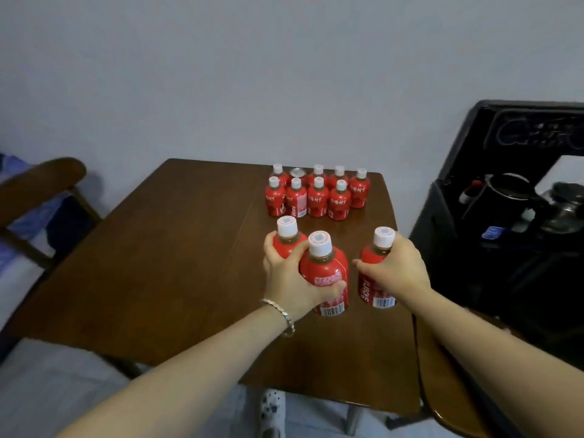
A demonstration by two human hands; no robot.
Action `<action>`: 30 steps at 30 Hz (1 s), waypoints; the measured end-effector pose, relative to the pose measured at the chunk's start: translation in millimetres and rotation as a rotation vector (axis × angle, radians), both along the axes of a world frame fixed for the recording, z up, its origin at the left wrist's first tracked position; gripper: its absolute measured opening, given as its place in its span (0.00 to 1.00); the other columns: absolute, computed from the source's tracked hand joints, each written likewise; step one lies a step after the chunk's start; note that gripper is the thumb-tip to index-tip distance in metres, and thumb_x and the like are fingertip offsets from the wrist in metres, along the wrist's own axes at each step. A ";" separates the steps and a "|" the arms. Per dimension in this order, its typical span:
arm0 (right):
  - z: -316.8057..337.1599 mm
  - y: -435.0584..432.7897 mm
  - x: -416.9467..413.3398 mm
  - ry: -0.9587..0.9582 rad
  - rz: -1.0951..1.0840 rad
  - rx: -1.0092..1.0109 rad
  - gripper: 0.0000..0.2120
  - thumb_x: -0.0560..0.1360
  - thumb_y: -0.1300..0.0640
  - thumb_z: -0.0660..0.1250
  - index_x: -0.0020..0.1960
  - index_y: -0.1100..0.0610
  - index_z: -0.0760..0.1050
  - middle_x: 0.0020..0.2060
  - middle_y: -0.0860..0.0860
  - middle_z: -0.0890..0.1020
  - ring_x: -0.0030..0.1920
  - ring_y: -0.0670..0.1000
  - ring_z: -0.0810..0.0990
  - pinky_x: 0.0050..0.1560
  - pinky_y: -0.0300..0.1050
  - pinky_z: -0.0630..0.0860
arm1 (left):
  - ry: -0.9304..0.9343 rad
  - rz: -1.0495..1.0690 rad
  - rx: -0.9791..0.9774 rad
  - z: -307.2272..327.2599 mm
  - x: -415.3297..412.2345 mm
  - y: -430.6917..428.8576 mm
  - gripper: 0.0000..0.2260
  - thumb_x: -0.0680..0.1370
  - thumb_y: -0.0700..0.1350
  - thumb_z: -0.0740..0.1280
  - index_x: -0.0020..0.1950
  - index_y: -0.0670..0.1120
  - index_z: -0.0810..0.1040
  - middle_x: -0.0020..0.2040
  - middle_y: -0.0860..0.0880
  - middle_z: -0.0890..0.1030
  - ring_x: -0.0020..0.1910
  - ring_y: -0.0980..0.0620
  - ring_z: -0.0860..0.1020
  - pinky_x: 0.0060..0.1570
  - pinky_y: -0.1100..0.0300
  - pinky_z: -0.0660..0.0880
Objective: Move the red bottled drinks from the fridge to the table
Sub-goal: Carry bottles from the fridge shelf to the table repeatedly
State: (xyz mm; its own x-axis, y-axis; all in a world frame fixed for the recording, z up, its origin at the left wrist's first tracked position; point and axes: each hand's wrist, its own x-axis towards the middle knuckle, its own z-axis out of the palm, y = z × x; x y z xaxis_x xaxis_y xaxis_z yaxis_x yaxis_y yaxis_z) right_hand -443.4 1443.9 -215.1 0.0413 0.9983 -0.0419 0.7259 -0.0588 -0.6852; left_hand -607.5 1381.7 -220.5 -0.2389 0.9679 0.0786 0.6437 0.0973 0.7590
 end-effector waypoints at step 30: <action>-148.9 344.0 -55.9 0.433 -0.432 -0.205 0.33 0.77 0.46 0.64 0.76 0.51 0.53 0.74 0.56 0.55 0.73 0.57 0.60 0.69 0.49 0.61 | 0.006 -0.198 -0.092 -143.6 -62.0 295.6 0.34 0.49 0.66 0.71 0.54 0.67 0.67 0.67 0.69 0.36 0.72 0.51 0.49 0.69 0.55 0.55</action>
State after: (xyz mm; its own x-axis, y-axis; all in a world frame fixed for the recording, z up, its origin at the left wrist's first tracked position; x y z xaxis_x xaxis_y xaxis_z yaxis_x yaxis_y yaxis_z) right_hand -499.3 1788.0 -364.0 0.3742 0.8656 -0.3327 0.2678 -0.4443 -0.8549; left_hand -669.5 1677.3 -364.1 -0.0432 0.9990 -0.0113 0.6618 0.0370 0.7487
